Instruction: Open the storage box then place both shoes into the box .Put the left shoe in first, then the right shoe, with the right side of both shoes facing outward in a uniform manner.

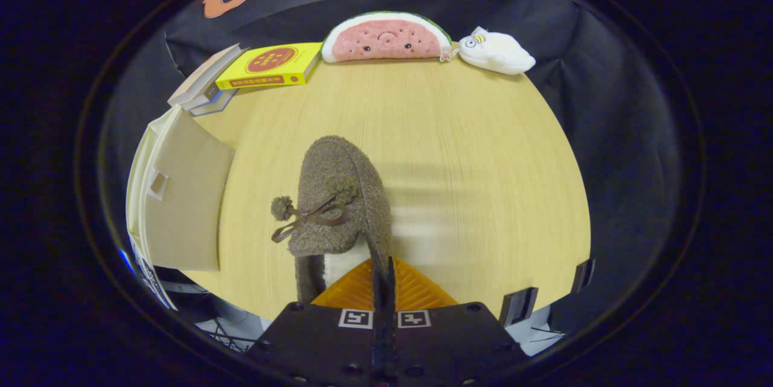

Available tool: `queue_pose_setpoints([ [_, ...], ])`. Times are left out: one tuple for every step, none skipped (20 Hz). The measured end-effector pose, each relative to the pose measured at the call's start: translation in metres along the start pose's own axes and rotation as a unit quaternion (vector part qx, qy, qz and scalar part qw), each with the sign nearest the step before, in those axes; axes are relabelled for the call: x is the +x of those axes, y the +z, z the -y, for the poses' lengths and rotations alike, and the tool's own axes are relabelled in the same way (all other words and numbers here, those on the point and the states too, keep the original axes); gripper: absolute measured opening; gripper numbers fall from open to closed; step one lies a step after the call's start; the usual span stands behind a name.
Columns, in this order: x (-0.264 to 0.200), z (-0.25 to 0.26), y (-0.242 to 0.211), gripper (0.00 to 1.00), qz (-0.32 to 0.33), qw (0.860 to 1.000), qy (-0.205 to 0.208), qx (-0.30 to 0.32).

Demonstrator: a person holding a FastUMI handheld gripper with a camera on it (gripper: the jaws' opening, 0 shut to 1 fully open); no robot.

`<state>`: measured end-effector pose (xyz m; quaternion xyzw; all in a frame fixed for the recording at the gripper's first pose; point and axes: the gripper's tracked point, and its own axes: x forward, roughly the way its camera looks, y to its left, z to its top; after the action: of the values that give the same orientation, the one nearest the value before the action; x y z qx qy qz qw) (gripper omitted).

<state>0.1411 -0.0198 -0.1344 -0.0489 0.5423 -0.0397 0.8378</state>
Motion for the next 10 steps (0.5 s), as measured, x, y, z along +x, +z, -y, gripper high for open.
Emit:
queue_pose_setpoints([
  [-0.010,-0.006,0.002,0.00,0.007,1.000,0.001,0.002],
  [-0.022,-0.013,0.003,0.00,0.013,1.000,0.003,0.005],
  [-0.032,-0.022,0.005,0.00,0.020,1.000,0.006,0.007],
  [-0.042,-0.031,0.006,0.00,0.025,1.000,0.009,0.009],
  [-0.052,-0.041,0.008,0.00,0.031,0.999,0.012,0.010],
  [-0.063,-0.052,0.011,0.00,0.037,0.999,0.015,0.010],
  [-0.072,-0.063,0.013,0.00,0.045,0.999,0.017,0.011],
  [-0.082,-0.075,0.015,0.00,0.051,0.998,0.018,0.010],
  [-0.090,-0.087,0.017,0.00,0.057,0.998,0.021,0.010],
  [-0.099,-0.101,0.019,0.00,0.064,0.998,0.025,0.011],
])
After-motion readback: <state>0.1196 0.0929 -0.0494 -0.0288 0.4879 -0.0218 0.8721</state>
